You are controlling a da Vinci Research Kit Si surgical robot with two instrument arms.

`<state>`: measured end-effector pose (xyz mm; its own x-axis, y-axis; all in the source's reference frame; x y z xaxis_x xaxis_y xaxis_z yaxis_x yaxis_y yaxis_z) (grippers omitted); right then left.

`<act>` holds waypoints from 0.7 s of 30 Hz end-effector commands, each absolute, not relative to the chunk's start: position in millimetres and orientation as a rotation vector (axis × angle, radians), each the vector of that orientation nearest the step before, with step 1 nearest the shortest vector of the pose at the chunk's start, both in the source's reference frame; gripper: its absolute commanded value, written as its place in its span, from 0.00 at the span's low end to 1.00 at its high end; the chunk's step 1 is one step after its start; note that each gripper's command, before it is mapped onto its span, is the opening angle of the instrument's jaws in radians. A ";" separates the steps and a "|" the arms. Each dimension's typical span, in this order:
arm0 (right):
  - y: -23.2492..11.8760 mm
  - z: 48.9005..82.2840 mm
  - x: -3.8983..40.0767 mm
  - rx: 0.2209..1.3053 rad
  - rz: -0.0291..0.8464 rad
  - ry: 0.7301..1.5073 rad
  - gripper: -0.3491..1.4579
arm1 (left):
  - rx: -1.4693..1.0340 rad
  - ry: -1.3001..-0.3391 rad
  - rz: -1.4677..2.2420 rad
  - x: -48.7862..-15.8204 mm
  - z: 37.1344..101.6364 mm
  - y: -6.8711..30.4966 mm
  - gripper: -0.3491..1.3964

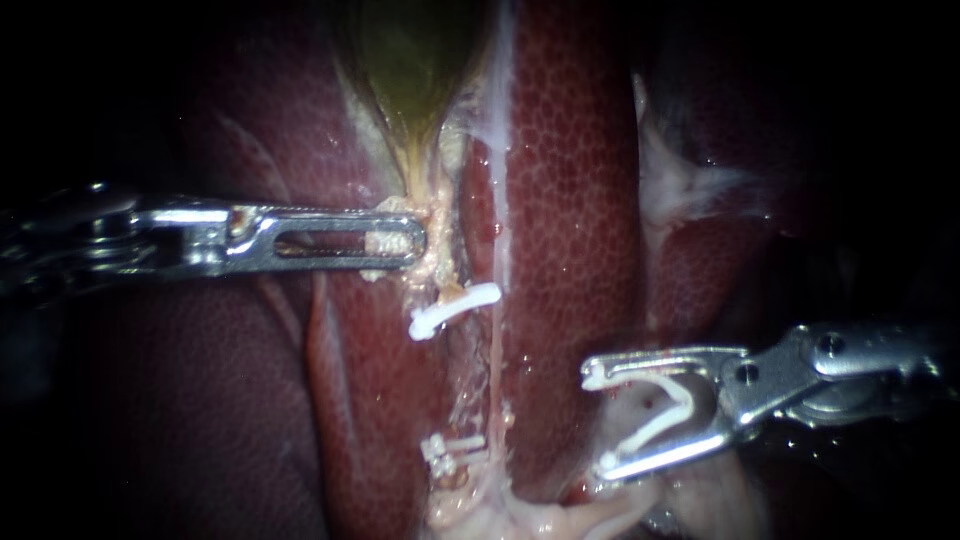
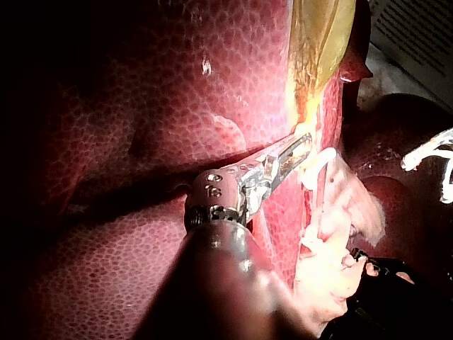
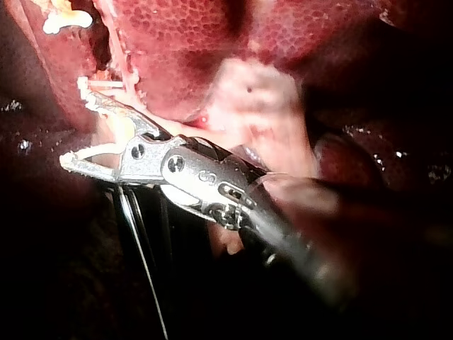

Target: Clipping first clip right tube

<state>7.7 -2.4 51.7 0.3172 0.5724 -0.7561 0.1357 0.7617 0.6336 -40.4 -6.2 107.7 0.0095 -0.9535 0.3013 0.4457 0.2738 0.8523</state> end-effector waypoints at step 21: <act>-2.3 52.0 7.8 0.683 0.320 1.237 0.51 | 0.610 -1.035 -1.257 -35.2 103.9 -2.6 0.00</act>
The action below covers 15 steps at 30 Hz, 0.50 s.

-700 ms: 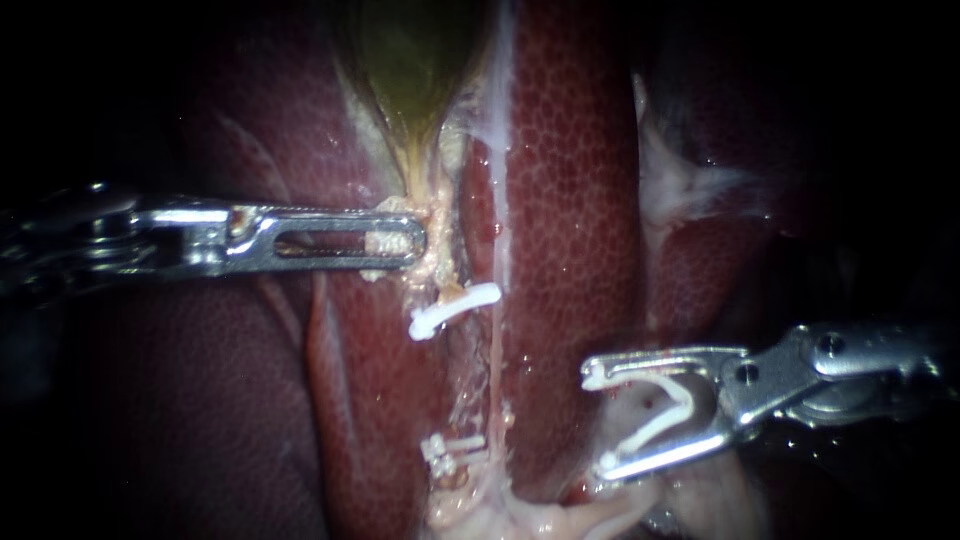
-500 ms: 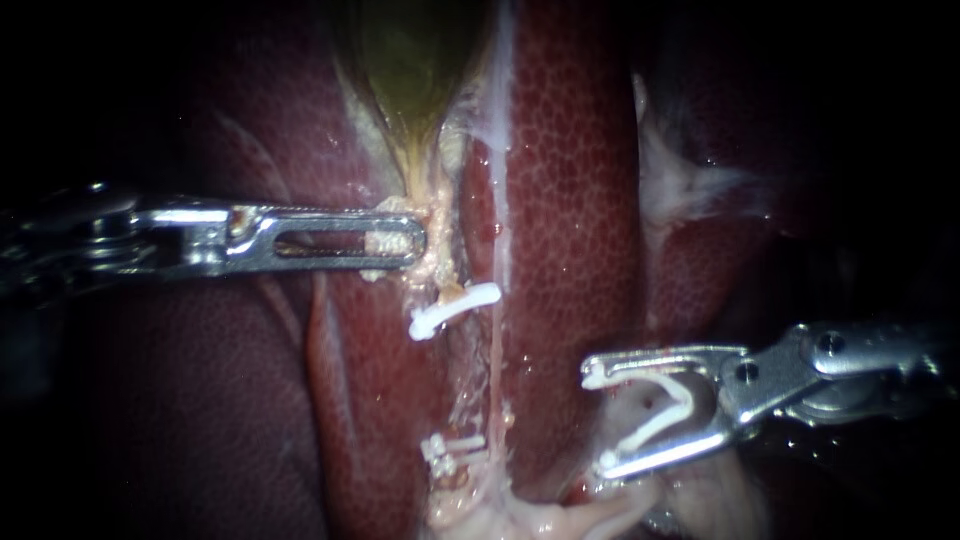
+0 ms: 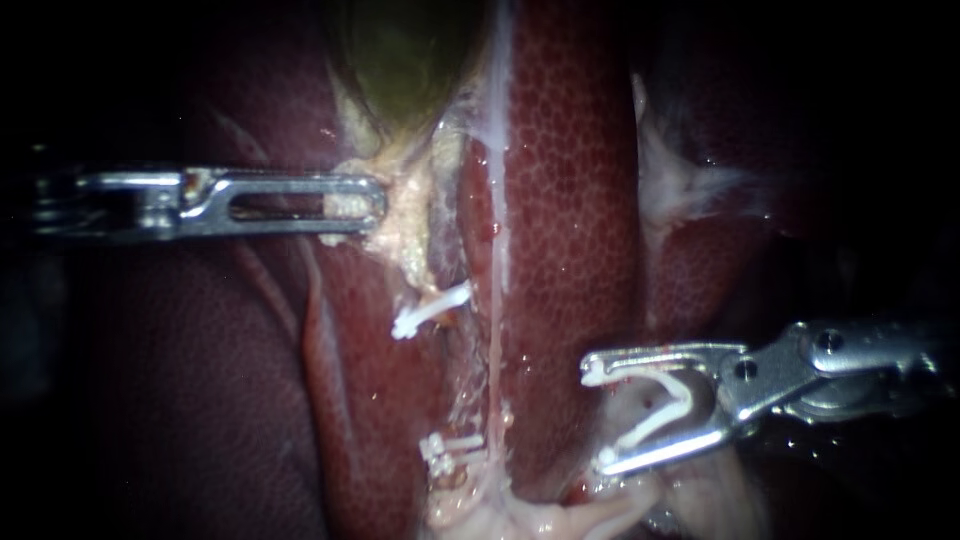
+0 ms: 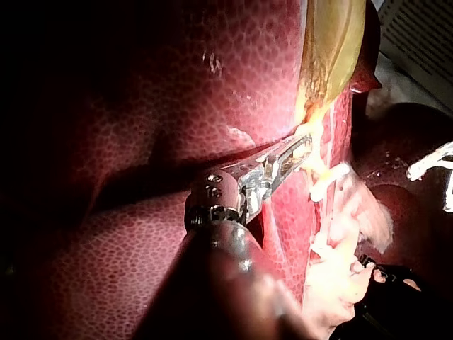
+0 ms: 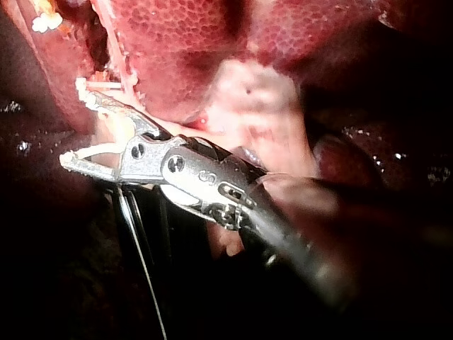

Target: Clipping first clip right tube

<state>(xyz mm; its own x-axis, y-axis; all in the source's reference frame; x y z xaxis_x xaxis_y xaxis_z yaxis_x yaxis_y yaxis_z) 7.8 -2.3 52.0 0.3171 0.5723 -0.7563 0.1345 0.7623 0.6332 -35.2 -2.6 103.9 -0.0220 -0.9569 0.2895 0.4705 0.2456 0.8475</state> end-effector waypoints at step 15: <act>-2.3 52.1 7.8 0.682 0.320 1.237 0.51 | 0.564 -1.069 -1.271 -31.1 101.0 -0.1 0.00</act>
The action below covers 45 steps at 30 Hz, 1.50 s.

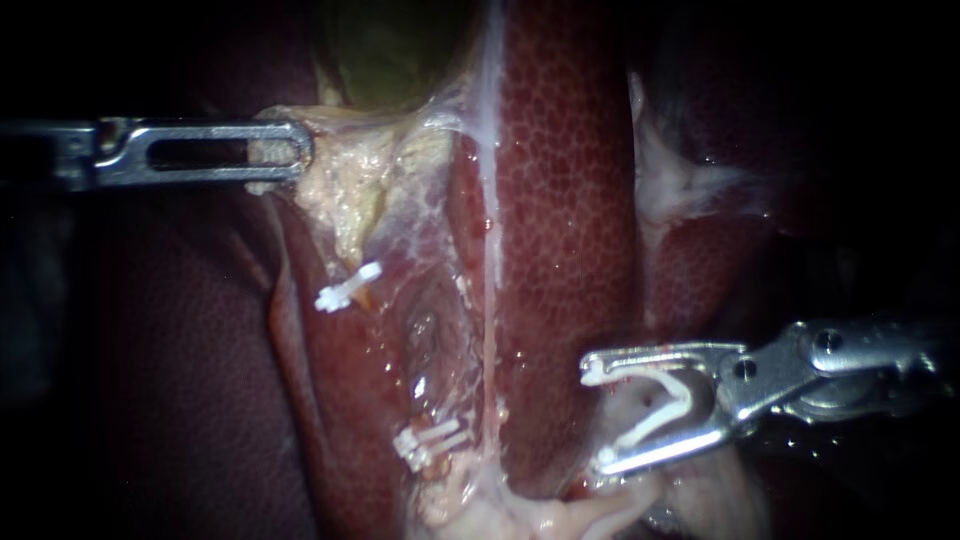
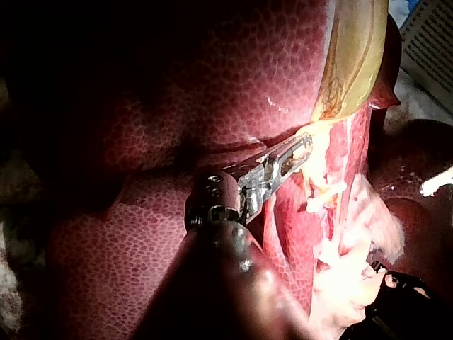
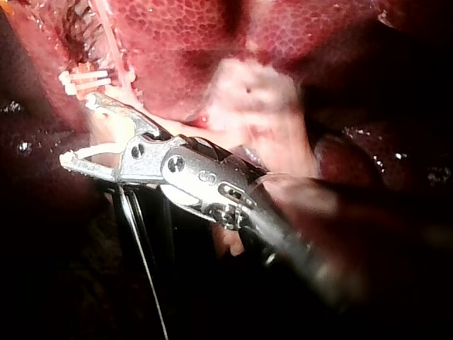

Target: Clipping first clip right tube

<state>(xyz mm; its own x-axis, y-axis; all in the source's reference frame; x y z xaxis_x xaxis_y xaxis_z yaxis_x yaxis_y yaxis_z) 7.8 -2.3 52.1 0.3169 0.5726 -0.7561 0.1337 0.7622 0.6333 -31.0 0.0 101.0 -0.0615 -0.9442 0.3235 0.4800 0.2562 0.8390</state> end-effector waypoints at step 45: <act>-5.5 70.3 13.4 0.635 0.410 1.199 0.52 | 0.560 -1.069 -1.273 -31.3 100.9 -0.4 0.00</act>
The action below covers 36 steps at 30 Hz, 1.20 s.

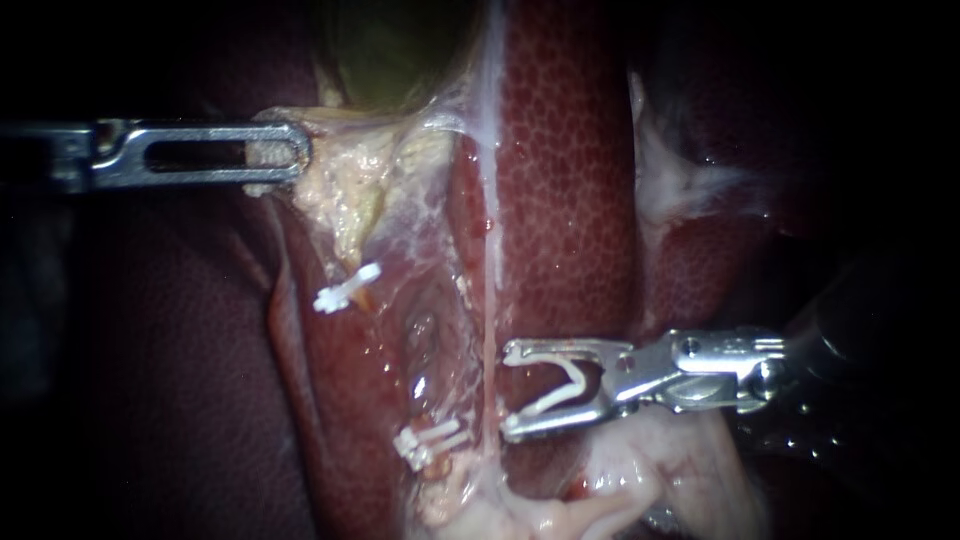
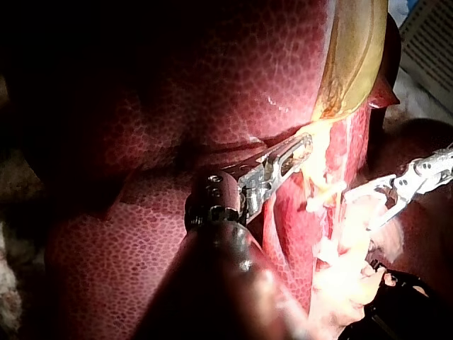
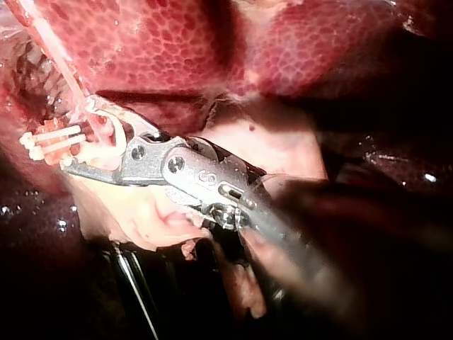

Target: Clipping first clip right tube

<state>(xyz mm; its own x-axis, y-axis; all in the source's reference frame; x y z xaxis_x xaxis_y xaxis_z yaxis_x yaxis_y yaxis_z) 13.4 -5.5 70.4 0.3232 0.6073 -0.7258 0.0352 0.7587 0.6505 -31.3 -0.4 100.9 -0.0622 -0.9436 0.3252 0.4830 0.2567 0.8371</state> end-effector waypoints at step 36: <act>-7.4 73.4 17.8 0.708 0.474 1.175 0.52 | 0.557 -1.070 -1.275 -31.5 100.9 -0.6 0.00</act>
<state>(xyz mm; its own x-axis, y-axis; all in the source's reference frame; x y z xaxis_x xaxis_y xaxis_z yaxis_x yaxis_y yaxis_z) 17.8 -7.4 73.5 0.3283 0.6726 -0.6632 0.0237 0.6960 0.7176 -31.5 -0.6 100.8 -0.0639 -0.9431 0.3263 0.4850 0.2564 0.8361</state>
